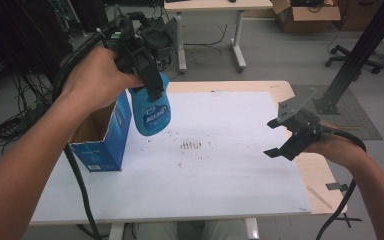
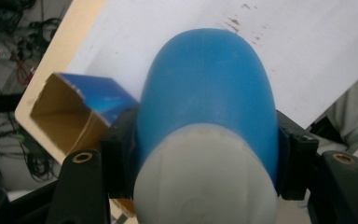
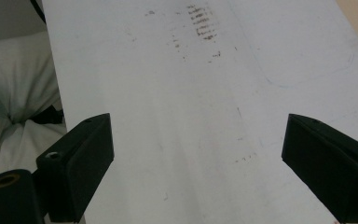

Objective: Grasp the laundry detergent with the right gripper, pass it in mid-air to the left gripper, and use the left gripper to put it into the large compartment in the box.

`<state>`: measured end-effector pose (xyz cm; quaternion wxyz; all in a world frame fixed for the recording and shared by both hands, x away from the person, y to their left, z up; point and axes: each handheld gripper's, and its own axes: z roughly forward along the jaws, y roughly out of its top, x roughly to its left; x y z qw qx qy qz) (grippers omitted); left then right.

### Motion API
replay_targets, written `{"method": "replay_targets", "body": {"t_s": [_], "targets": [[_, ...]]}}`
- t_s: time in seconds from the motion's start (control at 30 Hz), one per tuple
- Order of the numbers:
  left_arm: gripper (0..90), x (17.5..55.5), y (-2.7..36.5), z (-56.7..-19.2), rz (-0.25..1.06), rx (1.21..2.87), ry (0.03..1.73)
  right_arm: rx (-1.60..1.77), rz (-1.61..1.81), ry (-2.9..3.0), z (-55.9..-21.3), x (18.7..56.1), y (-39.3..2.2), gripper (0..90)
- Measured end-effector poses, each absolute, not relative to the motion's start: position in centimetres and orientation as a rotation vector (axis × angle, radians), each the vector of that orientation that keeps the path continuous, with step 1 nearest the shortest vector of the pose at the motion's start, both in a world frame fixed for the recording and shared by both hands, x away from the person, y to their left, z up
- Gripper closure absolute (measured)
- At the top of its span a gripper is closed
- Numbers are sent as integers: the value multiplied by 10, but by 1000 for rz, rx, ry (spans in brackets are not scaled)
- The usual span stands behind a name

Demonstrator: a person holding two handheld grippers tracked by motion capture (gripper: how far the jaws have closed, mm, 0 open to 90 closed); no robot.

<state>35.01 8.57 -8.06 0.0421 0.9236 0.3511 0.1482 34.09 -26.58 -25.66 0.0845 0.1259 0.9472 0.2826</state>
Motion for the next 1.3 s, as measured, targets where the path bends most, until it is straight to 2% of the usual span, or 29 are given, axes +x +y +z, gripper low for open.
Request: {"method": "replay_targets", "body": {"t_s": [0.17,0.27,0.67,0.73,1.0,1.3], "targets": [[382,354,99,-67,487,2768,1186,380,834,2820,-256,341,-273,88],[382,358,115,-55,498,2699,1319,379,823,2815,-255,341,-276,88],[382,370,169,-44,512,2486,1654,381,808,2808,-253,344,-282,85],[382,373,184,-46,523,2429,1743,384,811,2808,-254,345,-283,85],[382,382,217,-61,522,2299,1913,385,802,2815,-257,347,-282,85],[382,390,237,-88,503,2232,2002,391,792,2818,-257,348,-283,85]]}}
